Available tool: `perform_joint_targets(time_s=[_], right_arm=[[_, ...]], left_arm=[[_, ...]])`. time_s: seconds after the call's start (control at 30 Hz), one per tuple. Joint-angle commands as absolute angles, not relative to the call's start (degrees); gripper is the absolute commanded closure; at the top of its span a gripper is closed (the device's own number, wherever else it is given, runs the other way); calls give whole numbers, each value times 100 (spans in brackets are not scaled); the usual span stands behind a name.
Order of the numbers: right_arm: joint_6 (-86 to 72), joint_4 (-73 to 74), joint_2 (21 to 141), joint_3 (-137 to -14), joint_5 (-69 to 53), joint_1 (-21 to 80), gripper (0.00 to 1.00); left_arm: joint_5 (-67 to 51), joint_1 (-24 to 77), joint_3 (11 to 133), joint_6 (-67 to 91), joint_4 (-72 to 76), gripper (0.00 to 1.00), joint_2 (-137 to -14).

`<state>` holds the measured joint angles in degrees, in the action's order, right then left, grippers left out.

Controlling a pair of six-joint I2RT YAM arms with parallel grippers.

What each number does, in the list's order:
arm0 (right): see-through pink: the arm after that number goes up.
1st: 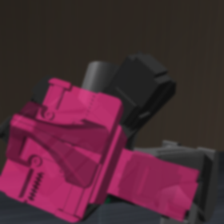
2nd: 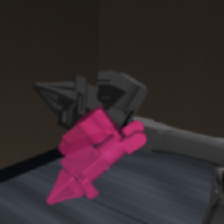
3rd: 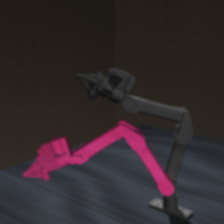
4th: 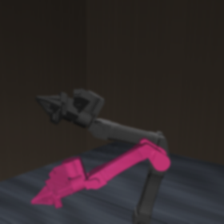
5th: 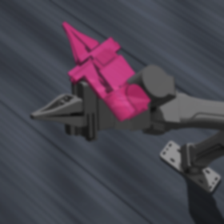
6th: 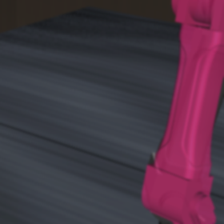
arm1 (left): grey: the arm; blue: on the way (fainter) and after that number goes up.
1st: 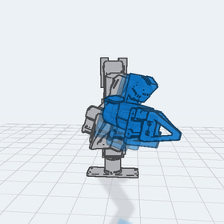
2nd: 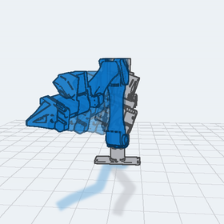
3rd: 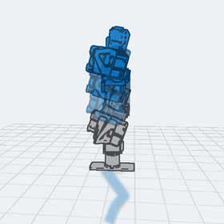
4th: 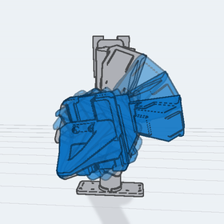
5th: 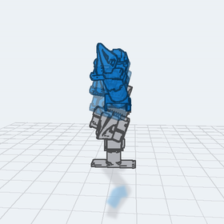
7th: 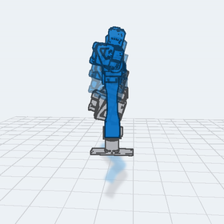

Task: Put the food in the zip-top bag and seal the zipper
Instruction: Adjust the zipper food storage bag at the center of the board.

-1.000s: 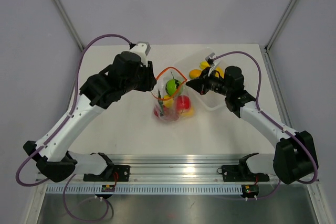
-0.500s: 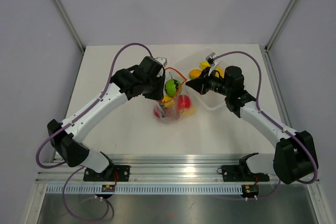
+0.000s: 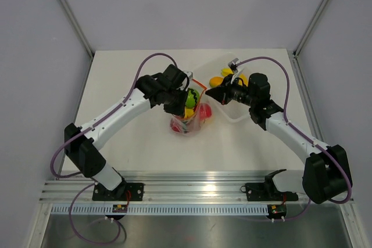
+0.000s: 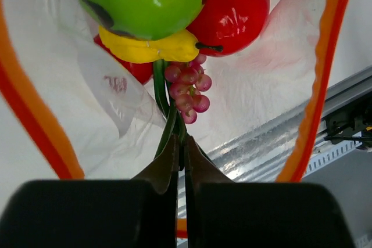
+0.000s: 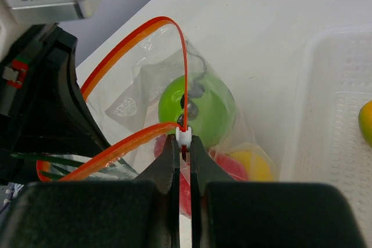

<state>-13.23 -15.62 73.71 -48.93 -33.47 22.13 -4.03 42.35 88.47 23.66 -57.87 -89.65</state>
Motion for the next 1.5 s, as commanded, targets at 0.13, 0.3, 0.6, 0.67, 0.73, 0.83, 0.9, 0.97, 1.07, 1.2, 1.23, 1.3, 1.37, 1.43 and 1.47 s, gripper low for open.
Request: perform_joint_targets(time_s=[0.13, 0.3, 0.6, 0.67, 0.73, 0.83, 0.9, 0.97, 1.07, 1.2, 1.23, 1.3, 1.37, 1.43, 1.47], right_arm=[[-1512, -1688, 7225, -5238, -3191, 2215, 100], [-1678, -1679, 7198, -5247, -3199, 2232, 100], [-1644, -1459, 7005, -5115, -3129, 2250, 100], [-1626, -1398, 6996, -5115, -3103, 2259, 100], [-1626, -1345, 6996, -5141, -3085, 2259, 100], [-1635, -1213, 7005, -5185, -3076, 2259, 100], [-1705, -1064, 7048, -5247, -3032, 2250, 100], [-1810, -776, 7110, -5439, -3006, 2259, 100], [-1942, -354, 7294, -5738, -3032, 2259, 100], [-1960, -229, 7409, -5845, -3050, 2337, 100], [-1943, -220, 7383, -5836, -3032, 2355, 100], [-1837, -176, 7357, -5836, -3032, 2373, 100], [-1723, -106, 7304, -5853, -3076, 2391, 100], [-1600, -36, 7277, -5880, -3094, 2382, 100], [-1460, -26, 7234, -5880, -3102, 2382, 100]], left_arm=[[-931, 4254, 9096, 2426, -5221, 100, -9386], [-1072, 4184, 9606, 2531, -5124, 100, -10159], [-650, 3771, 9870, 2900, -4431, 100, -10450], [-747, 3771, 9966, 2865, -4473, 100, -10599], [-843, 3779, 9967, 2804, -4596, 100, -10626], [-800, 3779, 9870, 2646, -4641, 100, -10346], [-765, 3779, 10036, 2523, -4832, 98, -10065], [-660, 3779, 10221, 2312, -4991, 86, -9880], [-405, 3779, 10590, 2057, -5325, 55, -9555], [-63, 3832, 10828, 1750, -5555, 42, -9159], [-27, 3936, 10785, 1540, -5546, 42, -9019], [324, 4051, 10723, 1276, -5485, 42, -8921], [474, 4218, 10670, 889, -5371, 42, -8825], [483, 4289, 10609, 442, -5195, 43, -8763], [466, 4350, 10469, 283, -4907, 43, -8693]])
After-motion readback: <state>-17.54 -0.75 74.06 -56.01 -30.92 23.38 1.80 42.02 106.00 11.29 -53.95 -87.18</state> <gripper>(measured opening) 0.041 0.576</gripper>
